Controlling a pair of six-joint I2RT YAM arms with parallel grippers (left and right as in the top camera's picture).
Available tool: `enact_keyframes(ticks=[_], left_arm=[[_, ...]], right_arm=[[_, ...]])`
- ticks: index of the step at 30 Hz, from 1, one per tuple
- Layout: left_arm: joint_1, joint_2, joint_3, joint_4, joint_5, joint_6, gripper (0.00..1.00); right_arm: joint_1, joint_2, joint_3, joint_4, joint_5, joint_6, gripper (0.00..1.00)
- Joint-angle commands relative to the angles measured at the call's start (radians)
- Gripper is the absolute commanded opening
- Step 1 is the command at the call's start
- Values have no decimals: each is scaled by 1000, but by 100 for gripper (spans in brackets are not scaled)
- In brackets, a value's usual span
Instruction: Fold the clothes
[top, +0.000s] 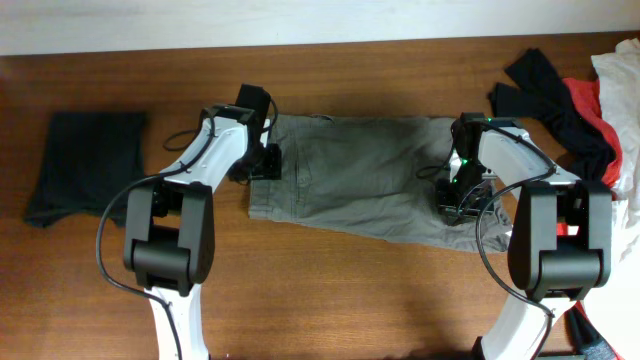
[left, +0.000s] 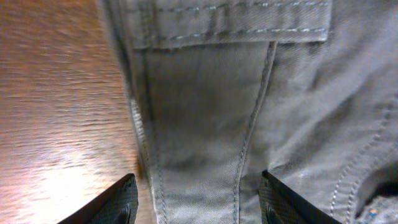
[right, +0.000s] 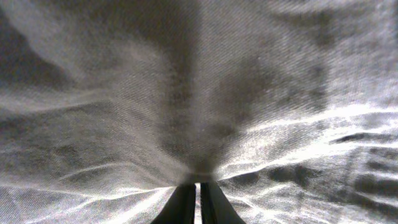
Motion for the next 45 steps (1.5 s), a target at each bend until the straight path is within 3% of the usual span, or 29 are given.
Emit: enact_keyframes(ticks=[1,6,9,15,21,26,31,39,42,45], left_arm=[[2,45,-6,-2,30,-16,63],[2,93,-6,1,30,-16,61],[2,106,-6,-2,34,-16,47],[3,108,-6,-12,33,-16,33],[3,107,-6,-12,33,-16,1],[3,106,-4,-13,33,-16,1],[3,95,38,-64,33,-16,1],[3,65,215,-237,33,-16,1],[3,50,286,-294,33,-15,1],[3,35,362,-354,33,-15,1]], right_arm=[[-4,3,15,0,1,8,10],[-4,3,15,0,2,8,10],[-4,3,15,-4,1,8,9],[-11,3,45,-49,1,8,4],[-11,3,182,-155,1,3,4],[-3,3,397,-309,-80,-21,4],[35,1,533,-391,-406,-200,4],[153,0,490,-346,-531,-202,4],[218,0,449,-290,-496,-196,4],[267,0,392,-225,-389,-91,4]])
